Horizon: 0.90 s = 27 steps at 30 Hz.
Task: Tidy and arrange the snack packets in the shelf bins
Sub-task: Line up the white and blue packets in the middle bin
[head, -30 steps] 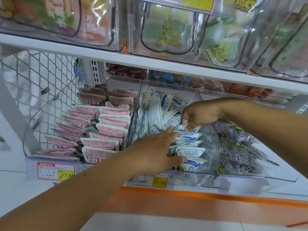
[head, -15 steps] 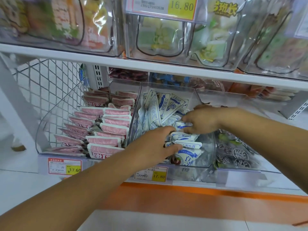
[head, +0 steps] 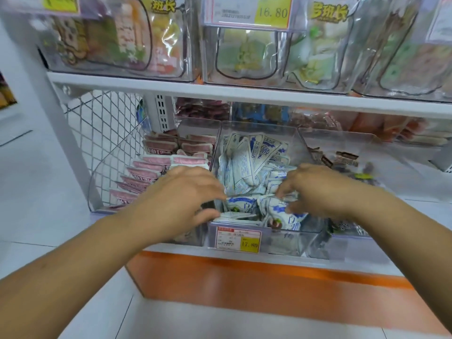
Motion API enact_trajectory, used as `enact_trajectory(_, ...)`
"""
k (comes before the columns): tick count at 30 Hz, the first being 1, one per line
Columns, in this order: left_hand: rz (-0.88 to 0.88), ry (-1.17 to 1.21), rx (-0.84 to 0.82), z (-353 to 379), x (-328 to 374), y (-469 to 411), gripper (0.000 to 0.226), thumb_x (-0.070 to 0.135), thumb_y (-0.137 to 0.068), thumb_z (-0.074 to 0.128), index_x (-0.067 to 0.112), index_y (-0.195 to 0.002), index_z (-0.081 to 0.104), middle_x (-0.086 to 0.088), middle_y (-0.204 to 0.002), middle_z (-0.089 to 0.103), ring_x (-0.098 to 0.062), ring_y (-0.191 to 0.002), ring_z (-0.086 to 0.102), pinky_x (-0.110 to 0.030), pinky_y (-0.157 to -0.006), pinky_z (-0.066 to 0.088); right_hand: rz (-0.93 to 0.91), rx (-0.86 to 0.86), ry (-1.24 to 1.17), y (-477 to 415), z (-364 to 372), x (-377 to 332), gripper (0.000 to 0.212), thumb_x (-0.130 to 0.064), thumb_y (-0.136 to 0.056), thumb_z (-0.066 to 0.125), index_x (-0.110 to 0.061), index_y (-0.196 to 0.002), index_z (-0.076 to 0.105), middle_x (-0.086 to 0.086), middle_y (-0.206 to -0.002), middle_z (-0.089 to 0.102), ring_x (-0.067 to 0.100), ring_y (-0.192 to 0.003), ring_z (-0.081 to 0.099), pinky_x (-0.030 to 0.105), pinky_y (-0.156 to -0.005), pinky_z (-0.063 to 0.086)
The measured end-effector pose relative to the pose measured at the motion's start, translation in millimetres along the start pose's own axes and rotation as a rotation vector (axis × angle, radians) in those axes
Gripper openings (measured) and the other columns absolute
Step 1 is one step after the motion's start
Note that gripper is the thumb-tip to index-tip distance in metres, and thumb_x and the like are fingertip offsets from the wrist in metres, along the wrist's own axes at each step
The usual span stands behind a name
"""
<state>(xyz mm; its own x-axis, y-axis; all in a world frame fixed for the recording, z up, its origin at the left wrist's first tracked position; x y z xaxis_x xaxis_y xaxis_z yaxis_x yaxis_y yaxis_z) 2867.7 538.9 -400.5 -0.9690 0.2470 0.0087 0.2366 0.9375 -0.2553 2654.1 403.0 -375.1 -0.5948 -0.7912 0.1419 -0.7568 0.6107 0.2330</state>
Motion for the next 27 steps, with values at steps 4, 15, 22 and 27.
enact_trajectory(4,0.023,-0.024,0.044,2.9,-0.4,8.1,0.041,0.056,-0.08,0.056,0.037,-0.115,0.066,0.017,-0.123,0.062,-0.008,-0.118,0.053,-0.035,-0.102,0.034,-0.04,0.053,-0.201,-3.9,-19.7,-16.0,0.036,-0.056,-0.084,0.061,-0.036,-0.113,0.066,-0.014,-0.116,0.061,0.01,-0.109,0.055,0.032,-0.093,0.045)
enact_trajectory(15,0.039,0.061,0.124,14.3,-7.1,10.0,0.039,0.053,-0.082,0.06,0.034,-0.116,0.066,0.018,-0.122,0.059,-0.004,-0.121,0.041,-0.025,-0.103,0.027,-0.017,0.203,-0.16,-49.0,1.0,-39.8,0.025,-0.037,-0.088,0.063,-0.017,-0.074,0.067,0.0,-0.069,0.067,0.016,-0.068,0.059,0.023,-0.056,0.032)
enact_trajectory(22,-0.088,0.071,0.185,18.5,-13.2,12.2,0.063,0.061,-0.079,0.062,0.033,-0.133,0.049,0.014,-0.14,0.043,-0.009,-0.132,0.035,-0.035,-0.111,0.029,-0.065,0.016,-0.334,-41.1,15.1,-45.5,0.028,-0.047,-0.091,0.058,-0.024,-0.093,0.074,-0.007,-0.09,0.073,0.01,-0.082,0.066,0.032,-0.081,0.053)
enact_trajectory(27,-0.114,0.063,0.178,15.9,-14.5,12.3,0.063,0.064,-0.078,0.06,0.034,-0.132,0.05,0.013,-0.141,0.041,-0.008,-0.13,0.035,-0.035,-0.108,0.033,0.026,0.137,-0.463,-36.6,-23.7,-33.0,0.033,-0.058,-0.089,0.052,-0.034,-0.099,0.072,-0.016,-0.081,0.068,0.0,-0.072,0.06,0.025,-0.067,0.047)
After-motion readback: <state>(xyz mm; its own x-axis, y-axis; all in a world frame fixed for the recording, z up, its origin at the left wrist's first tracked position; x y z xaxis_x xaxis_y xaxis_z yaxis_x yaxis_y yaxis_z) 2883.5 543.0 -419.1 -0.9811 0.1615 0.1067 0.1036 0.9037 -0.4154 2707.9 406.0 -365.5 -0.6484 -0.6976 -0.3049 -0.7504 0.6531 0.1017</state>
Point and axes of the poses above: each hand's wrist, its own y-axis away from the middle knuckle, its own z-axis out of the palm, x = y × z, the point moved 2 cm from there along -y, towards the middle knuckle
